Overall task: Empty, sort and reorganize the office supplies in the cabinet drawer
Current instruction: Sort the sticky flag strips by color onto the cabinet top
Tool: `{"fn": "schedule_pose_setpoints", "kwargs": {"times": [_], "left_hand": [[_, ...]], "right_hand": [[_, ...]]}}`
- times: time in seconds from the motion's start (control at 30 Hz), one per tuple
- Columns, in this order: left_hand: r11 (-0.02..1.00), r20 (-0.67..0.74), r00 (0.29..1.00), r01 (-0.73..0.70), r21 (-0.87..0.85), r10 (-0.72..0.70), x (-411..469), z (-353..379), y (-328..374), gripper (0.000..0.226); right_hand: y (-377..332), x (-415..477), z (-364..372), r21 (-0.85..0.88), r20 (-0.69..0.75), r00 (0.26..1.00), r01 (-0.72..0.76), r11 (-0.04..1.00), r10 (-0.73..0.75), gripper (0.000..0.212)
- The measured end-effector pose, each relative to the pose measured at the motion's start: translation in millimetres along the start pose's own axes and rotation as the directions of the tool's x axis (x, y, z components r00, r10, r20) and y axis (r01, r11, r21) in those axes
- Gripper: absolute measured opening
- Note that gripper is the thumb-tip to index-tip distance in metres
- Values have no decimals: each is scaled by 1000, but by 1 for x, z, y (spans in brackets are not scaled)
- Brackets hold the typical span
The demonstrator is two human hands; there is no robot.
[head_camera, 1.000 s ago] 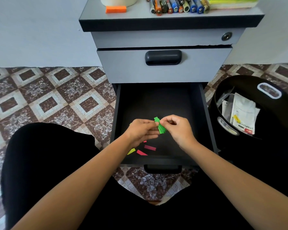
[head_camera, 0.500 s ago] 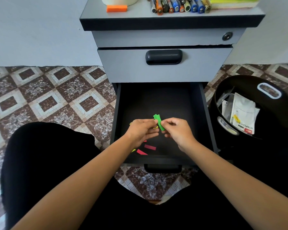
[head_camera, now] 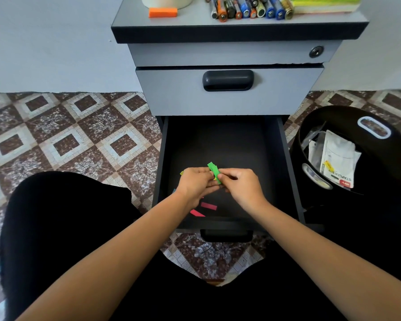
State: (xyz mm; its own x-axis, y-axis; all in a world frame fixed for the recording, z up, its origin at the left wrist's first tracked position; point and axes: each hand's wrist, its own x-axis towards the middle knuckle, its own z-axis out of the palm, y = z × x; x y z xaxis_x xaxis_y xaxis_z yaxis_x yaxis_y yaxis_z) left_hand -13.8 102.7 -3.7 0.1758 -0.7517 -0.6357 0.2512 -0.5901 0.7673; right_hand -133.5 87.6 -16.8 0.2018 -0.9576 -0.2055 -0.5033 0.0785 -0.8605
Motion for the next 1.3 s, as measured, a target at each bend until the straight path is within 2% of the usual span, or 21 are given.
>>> {"fn": "schedule_pose_setpoints", "kwargs": {"times": [0.17, 0.3, 0.4, 0.47, 0.63, 1.0, 1.2, 1.3], "left_hand": [[1000, -49, 999, -13, -22, 12, 3, 1, -6, 24], [998, -62, 997, -38, 52, 41, 6, -2, -6, 30], [980, -46, 986, -154, 126, 161, 8, -7, -2, 38], [950, -28, 969, -236, 205, 247, 9, -10, 0, 35], [887, -18, 937, -325, 329, 349, 9, -12, -2, 28], [812, 75, 931, -348, 469, 357, 5, -11, -1, 27], [900, 60, 961, -273, 340, 269, 8, -12, -1, 24], [909, 29, 963, -263, 324, 268, 8, -11, -4, 24]], "right_hand": [[1, 0, 3, 48, -12, 1000, -17, 999, 18, 23], [2, 3, 1, 141, -12, 993, -113, 984, 116, 23], [0, 5, -4, 161, 19, 989, -145, 976, 144, 23], [-3, 6, -8, 181, 60, 988, -153, 972, 144, 24], [-9, 4, -15, 145, 124, 985, -136, 980, 118, 24], [-10, 5, -17, 152, 113, 981, -176, 973, 160, 27], [-12, 4, -19, 108, 147, 977, -169, 980, 152, 24], [-11, 5, -15, 242, 135, 951, -305, 921, 280, 23]]}}
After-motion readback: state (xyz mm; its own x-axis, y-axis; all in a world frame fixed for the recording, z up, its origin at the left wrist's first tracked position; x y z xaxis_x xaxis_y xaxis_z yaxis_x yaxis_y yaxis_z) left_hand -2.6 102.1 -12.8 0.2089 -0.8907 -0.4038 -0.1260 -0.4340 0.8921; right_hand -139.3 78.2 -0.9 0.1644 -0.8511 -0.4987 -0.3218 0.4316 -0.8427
